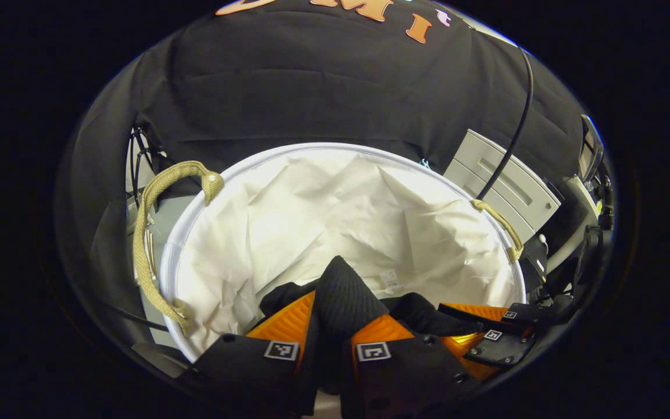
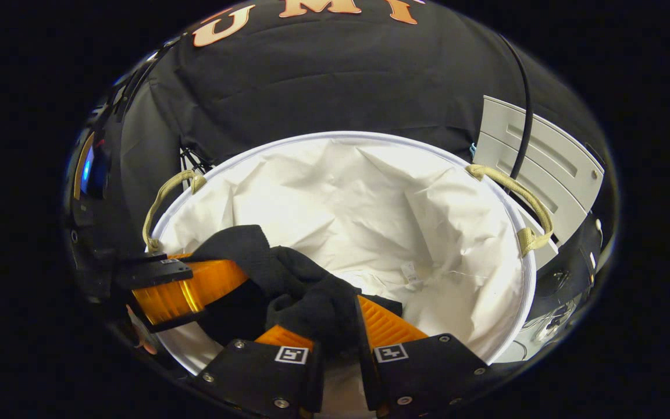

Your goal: Grasp the clothes on the hanger with both hands and then place them into the laundry hamper below.

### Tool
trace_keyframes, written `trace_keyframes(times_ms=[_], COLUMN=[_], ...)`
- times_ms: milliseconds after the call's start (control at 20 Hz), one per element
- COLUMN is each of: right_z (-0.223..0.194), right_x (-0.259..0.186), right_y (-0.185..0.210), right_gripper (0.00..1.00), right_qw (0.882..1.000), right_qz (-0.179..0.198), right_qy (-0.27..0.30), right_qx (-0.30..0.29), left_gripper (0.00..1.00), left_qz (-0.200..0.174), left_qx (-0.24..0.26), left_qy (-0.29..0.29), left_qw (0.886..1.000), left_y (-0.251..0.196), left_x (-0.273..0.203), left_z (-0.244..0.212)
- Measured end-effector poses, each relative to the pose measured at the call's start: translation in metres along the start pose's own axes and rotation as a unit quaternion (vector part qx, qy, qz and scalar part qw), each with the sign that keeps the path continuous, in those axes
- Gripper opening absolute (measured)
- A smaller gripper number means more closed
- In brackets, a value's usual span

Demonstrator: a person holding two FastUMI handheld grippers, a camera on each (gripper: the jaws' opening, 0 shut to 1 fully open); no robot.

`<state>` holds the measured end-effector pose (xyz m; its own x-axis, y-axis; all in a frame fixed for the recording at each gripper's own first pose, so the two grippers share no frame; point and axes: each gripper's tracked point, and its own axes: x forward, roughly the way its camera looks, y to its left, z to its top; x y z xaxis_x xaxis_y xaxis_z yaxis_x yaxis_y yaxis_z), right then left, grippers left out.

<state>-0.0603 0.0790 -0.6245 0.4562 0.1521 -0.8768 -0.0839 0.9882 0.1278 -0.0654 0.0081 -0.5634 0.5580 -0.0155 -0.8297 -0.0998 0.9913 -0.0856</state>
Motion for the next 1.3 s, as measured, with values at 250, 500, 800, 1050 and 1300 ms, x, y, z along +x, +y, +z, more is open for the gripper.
trace_keyframes(times_ms=[250, 500, 800, 1050, 1300], right_z=[0.010, 0.020, 0.049, 0.099, 0.171], right_x=[-0.003, -0.013, -0.029, -0.060, -0.114], right_y=[-0.002, -0.021, -0.023, -0.014, -0.003], right_gripper=[0.43, 0.86, 0.91, 0.91, 0.91], right_qw=[1.000, 0.999, 0.998, 0.992, 0.980], right_qz=[0.006, -0.015, -0.016, -0.007, -0.004], right_qy=[-0.010, -0.029, -0.062, -0.118, -0.197], right_qx=[0.015, 0.019, 0.030, 0.032, 0.022], left_gripper=[0.58, 0.79, 0.87, 0.95, 0.94], left_qz=[-0.010, -0.007, -0.006, -0.006, -0.013], left_qx=[0.013, 0.021, 0.016, -0.006, -0.020], left_qy=[-0.007, -0.025, -0.054, -0.095, -0.162], left_qw=[1.000, 0.999, 0.998, 0.995, 0.986], left_y=[-0.007, -0.008, -0.007, 0.000, -0.003], left_x=[-0.008, -0.013, -0.031, -0.057, -0.106], left_z=[0.005, 0.015, 0.034, 0.073, 0.130])
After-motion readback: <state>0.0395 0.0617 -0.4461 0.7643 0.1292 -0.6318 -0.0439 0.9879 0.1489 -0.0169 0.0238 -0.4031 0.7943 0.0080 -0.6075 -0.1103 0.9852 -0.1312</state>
